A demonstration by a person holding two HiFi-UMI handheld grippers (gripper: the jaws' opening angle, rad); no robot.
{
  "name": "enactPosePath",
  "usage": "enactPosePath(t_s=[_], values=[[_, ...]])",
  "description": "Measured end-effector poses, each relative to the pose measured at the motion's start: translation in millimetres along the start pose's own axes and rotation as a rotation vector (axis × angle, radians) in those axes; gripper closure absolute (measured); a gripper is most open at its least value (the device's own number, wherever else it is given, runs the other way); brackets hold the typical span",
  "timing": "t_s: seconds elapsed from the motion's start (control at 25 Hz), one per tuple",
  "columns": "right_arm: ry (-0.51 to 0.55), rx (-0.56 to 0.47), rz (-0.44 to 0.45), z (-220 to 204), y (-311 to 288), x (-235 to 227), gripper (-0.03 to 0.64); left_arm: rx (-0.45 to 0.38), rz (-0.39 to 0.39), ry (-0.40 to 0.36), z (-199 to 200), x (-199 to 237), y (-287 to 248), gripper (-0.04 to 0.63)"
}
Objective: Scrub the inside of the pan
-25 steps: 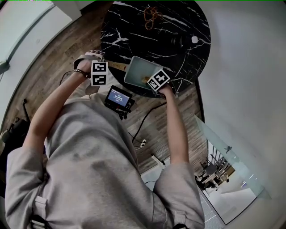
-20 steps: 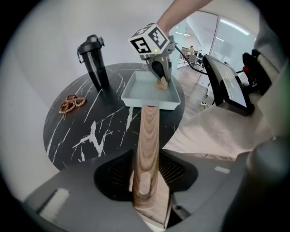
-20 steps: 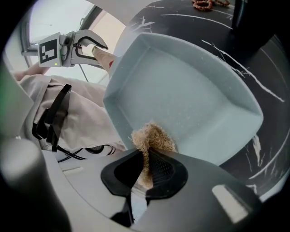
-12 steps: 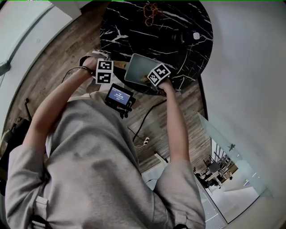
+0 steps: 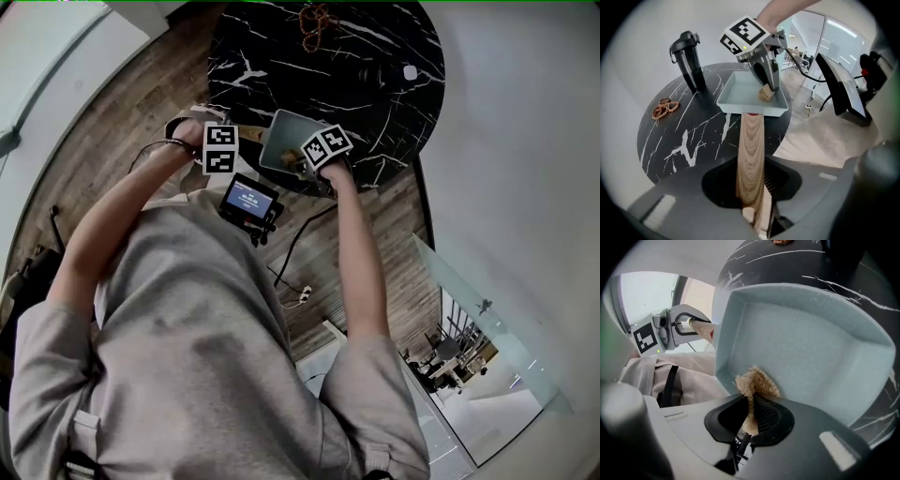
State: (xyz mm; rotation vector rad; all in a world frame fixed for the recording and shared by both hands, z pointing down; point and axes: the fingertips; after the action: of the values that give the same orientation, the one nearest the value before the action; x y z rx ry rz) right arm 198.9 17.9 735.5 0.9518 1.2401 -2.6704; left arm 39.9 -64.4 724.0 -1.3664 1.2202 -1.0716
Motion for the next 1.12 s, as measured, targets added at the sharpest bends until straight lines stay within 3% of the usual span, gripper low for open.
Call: enactPosePath(t_s=[0.4,0.8,0.96,1.12], values=[[0.015,-0.058,0.123,33,-8,40,0.575,0.009,0.023,0.015,-1,-1,-2,0.494],[0.002,-0.086,0.138,39,-8,48,0.575,0.022,0.037,0.011,-2,-1,-4,0.494],[0.003,-0.207,0.209,38,7,63,0.575,0.023,0.035,0.011,-1,-2,-5,0.495],[-0.022,-0.415,0.403,30,38,87,0.575,0.031,0.01,0.012,-5,-5,-6,0.497]])
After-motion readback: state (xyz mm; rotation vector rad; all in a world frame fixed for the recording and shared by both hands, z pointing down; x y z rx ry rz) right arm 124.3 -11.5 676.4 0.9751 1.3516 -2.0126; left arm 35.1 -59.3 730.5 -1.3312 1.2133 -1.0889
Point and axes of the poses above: the fingertips, and each gripper's own axes: y backward along the fingers, x to its left, z out of its top, and after that the axes turned 13 degrees about x, right-handed
